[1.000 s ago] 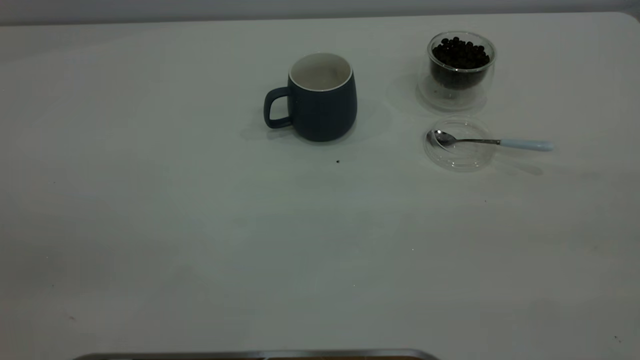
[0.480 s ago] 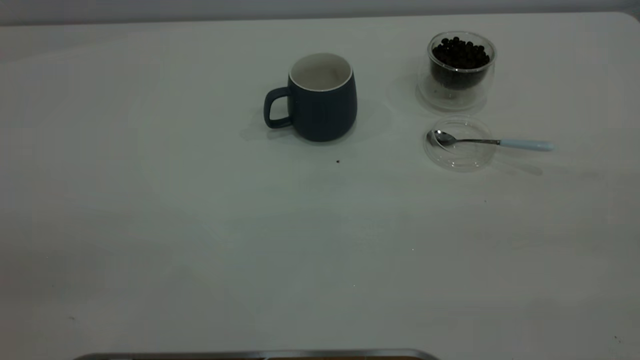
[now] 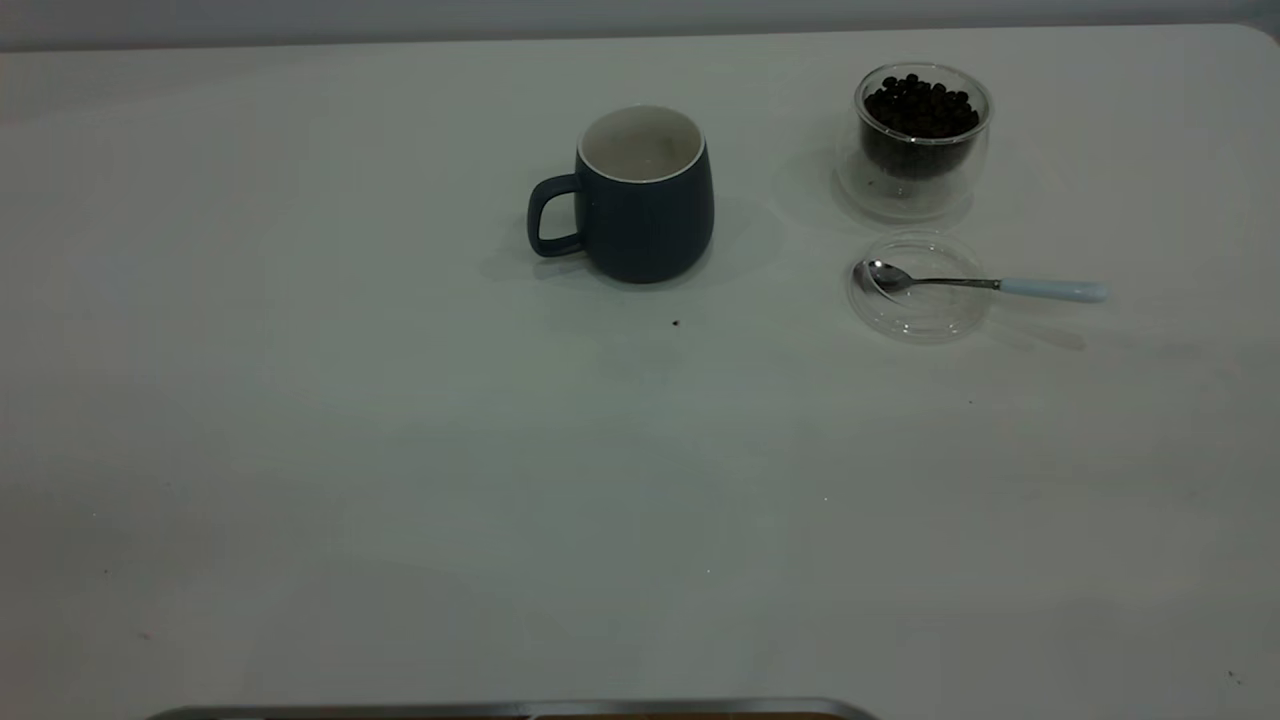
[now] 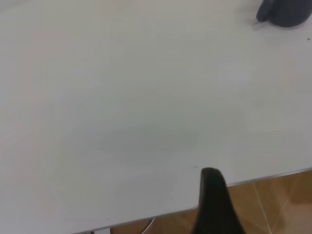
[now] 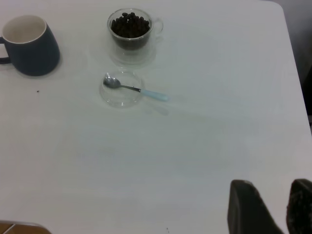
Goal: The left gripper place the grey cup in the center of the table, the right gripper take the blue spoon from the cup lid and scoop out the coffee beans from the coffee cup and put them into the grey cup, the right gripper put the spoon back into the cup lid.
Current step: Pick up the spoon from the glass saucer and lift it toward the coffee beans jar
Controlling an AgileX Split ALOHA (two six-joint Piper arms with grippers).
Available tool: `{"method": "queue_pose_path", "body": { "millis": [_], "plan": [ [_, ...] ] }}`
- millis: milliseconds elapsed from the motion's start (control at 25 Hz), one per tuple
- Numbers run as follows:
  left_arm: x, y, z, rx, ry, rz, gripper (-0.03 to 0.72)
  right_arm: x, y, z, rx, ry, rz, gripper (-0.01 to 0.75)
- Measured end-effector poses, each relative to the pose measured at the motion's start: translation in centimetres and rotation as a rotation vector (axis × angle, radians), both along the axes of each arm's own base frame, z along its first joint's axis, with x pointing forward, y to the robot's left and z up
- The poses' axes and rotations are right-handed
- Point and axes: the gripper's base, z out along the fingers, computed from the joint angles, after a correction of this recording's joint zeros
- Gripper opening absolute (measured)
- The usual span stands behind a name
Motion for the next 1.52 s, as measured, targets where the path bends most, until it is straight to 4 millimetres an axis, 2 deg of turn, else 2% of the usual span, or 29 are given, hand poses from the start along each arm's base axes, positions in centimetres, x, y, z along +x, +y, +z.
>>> {"method": "queue_pose_path", "body": {
  "millis": [1160,1400,1520],
  "plan": [
    [0.0,-0.1,0.0,-0.009,0.001,0.000,0.555,0.0,0.0,0.0,0.001,-0.001,-0.001,0.238],
    [0.0,-0.1,0.0,-0.009,0.001,0.000,0.555,0.2,0.8,0.4,0.133,0.008,0.027,0.238],
    [0.0,-0.1,0.0,-0.009,0.001,-0.001,0.555,1.1,1.1,1.7,0.169,0.002,0.034,0.238]
  ]
}}
